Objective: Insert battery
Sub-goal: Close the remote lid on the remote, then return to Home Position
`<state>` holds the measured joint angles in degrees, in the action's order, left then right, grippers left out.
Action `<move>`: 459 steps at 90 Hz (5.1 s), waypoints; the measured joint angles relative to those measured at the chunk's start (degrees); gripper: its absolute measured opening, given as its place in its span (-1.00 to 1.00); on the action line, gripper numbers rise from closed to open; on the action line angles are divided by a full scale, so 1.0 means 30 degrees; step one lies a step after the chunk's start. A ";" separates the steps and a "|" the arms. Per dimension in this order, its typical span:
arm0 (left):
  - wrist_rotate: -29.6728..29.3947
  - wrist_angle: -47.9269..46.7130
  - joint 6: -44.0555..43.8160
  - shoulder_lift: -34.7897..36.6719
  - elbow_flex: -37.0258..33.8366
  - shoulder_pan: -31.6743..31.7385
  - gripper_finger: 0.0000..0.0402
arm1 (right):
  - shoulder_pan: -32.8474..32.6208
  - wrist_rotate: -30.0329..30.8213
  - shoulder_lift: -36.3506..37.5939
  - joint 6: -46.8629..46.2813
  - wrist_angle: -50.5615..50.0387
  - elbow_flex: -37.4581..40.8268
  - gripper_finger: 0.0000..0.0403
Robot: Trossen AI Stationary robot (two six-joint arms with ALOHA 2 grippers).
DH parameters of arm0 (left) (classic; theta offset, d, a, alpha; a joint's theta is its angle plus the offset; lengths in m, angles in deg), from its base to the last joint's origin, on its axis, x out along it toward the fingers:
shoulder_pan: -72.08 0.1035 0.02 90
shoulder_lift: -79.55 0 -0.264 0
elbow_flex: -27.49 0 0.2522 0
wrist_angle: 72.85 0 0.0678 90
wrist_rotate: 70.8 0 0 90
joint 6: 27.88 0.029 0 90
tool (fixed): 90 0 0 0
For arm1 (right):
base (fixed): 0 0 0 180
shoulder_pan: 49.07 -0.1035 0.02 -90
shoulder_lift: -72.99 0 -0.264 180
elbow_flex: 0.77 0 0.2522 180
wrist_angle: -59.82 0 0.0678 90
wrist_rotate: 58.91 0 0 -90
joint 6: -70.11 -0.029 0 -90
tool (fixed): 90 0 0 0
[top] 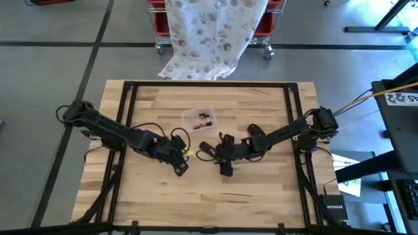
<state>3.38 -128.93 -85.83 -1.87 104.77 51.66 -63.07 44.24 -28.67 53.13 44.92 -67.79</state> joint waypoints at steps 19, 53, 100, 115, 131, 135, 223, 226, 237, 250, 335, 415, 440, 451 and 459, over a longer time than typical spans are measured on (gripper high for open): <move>-0.1538 -0.2025 0.1365 0.1976 0.0000 -0.0081 -0.55 | -0.0205 0.2905 -0.2015 -0.3239 0.1749 -0.0019 0.36; -0.1809 -0.3350 0.3635 0.3038 0.0000 -0.0068 -0.55 | 0.1292 0.2405 -0.5298 -0.5041 0.1171 -0.3132 0.03; -0.1712 -0.2631 0.7052 0.3038 0.0000 -0.0453 -0.55 | 0.1690 -0.5808 -0.3320 -0.2798 -0.1872 -0.5111 -0.18; -0.2427 -0.0892 1.0193 0.3038 0.0000 -0.1198 -0.55 | 0.3450 -1.2742 -0.1453 -0.0964 -0.1867 -0.5139 -0.18; -0.2391 0.1907 1.4350 0.3029 -0.0007 -0.1450 -0.55 | 0.5668 -2.0230 -0.0776 -0.2118 -0.0169 -0.5163 -0.18; -0.2007 0.2904 1.5942 0.2975 -0.0007 -0.1540 -0.55 | 0.6072 -2.1366 -0.0804 -0.2662 0.0144 -0.5148 -0.18; -0.7523 1.0479 1.5413 -0.0940 -0.0015 -0.1776 -0.29 | 0.6836 -2.5235 -0.0805 -0.1729 0.2694 -0.5155 -0.18; -0.7275 1.0463 1.4977 -0.0940 -0.0015 -0.1711 -0.37 | 0.6829 -2.5224 -0.0805 -0.1731 0.2711 -0.5155 -0.18; -0.6681 1.0492 1.4590 -0.1115 -0.0015 -0.1577 -0.56 | 0.6822 -2.5368 -0.0805 -0.1837 0.2451 -0.5131 -0.18; -0.6684 1.0684 1.4463 -0.1268 0.0000 -0.1577 -0.62 | 0.6800 -2.5414 -0.0812 -0.1903 0.2466 -0.5104 -0.18; -0.3058 0.8299 0.3270 -0.3447 -0.2863 0.0136 -1.00 | 0.6522 -1.5247 0.6297 0.1837 -1.0516 -0.5163 -0.03; -0.6369 0.1622 -0.5454 0.0351 -0.2834 0.0337 -1.00 | 0.1810 0.4933 1.5467 -0.9692 -1.0778 0.6684 -0.12; -0.5815 -0.0929 -0.7418 0.1416 -0.2834 -0.0511 -1.00 | 0.1766 0.2152 1.5989 -0.9420 -1.3078 0.6691 -0.12; -0.6845 -0.1860 -0.7515 0.3170 -0.2929 -0.1934 -1.00 | 0.1806 0.0545 1.8950 -0.6904 -1.2797 0.6691 -0.12; -0.7845 -0.1823 -0.7320 0.5008 -0.3321 -0.2935 -1.00 | 0.2190 -0.0853 2.1819 -0.5304 -1.2520 0.6684 -0.12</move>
<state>-20.16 -134.40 -107.79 13.15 94.81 42.85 -56.50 41.68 36.79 37.21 7.36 -47.74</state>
